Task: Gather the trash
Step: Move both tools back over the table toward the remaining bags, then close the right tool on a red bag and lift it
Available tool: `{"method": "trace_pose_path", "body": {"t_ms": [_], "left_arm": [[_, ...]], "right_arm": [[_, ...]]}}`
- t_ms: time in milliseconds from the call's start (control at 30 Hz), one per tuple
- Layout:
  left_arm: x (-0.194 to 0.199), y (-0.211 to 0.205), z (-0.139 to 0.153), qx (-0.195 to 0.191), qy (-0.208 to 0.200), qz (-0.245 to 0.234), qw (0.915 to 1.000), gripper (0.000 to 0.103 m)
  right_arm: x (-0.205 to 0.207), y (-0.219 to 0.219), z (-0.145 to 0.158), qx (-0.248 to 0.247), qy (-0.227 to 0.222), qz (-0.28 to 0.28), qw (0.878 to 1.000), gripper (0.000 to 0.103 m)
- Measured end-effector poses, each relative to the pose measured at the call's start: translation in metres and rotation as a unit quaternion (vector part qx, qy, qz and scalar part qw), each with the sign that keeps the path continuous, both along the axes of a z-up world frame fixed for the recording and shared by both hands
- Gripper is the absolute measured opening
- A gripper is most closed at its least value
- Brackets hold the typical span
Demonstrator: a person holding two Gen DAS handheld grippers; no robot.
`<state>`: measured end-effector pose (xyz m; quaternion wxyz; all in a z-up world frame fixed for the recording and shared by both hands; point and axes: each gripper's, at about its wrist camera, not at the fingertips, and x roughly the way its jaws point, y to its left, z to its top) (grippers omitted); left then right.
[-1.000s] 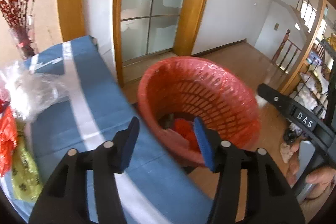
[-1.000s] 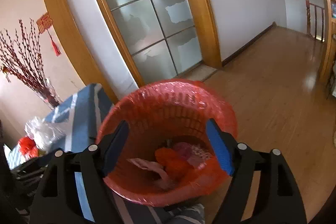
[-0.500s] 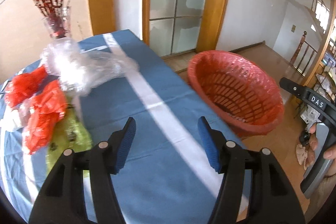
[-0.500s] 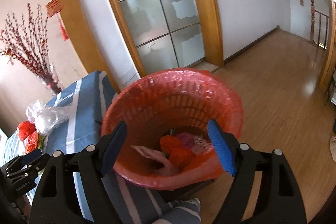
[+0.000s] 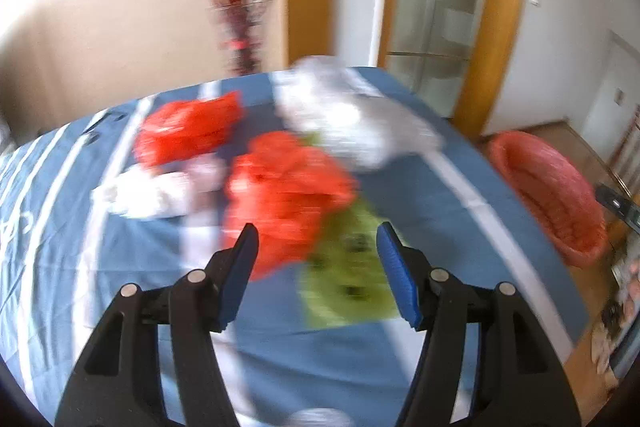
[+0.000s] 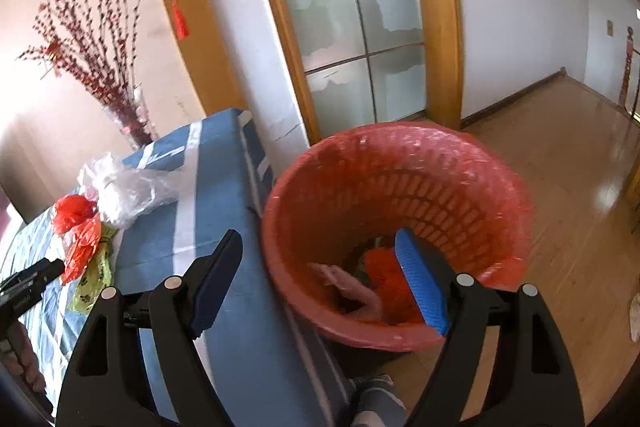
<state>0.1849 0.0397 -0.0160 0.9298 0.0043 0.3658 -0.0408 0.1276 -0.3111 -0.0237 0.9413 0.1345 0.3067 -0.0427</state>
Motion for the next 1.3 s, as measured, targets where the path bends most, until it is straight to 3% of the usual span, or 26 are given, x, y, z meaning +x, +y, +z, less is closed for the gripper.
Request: {"method": "trace_pose_path", "body": {"t_ms": [333,633,933,1167,1233,1300], "left_arm": [[0.004,0.077,0.001,-0.012,-0.004,0.077,0.997,0.061],[0.001,0.13,-0.011,-0.012,0.003,0.117,0.9931,0.061],[-0.001,0.182,-0.018,-0.012,0.004,0.154,0.988,0.061],[-0.002,0.212,-0.021,-0.019,0.005,0.177,0.984,0.061],[-0.002,0.216,-0.022,-0.021,0.005,0.18,0.9835,0.061],[-0.001,0.219,-0.023,-0.023,0.006,0.18,0.9833,0.061]], "right_arm": [[0.022,0.072,0.006,-0.005,0.002,0.079,0.997,0.079],[0.046,0.171,0.009,0.002,0.002,0.18,0.984,0.077],[0.078,0.272,-0.001,-0.012,0.026,0.26,0.965,0.06],[0.099,0.304,-0.021,-0.037,0.061,0.258,0.963,0.055],[0.103,0.31,-0.029,-0.049,0.077,0.259,0.962,0.048],[0.104,0.314,-0.036,-0.063,0.087,0.263,0.959,0.027]]}}
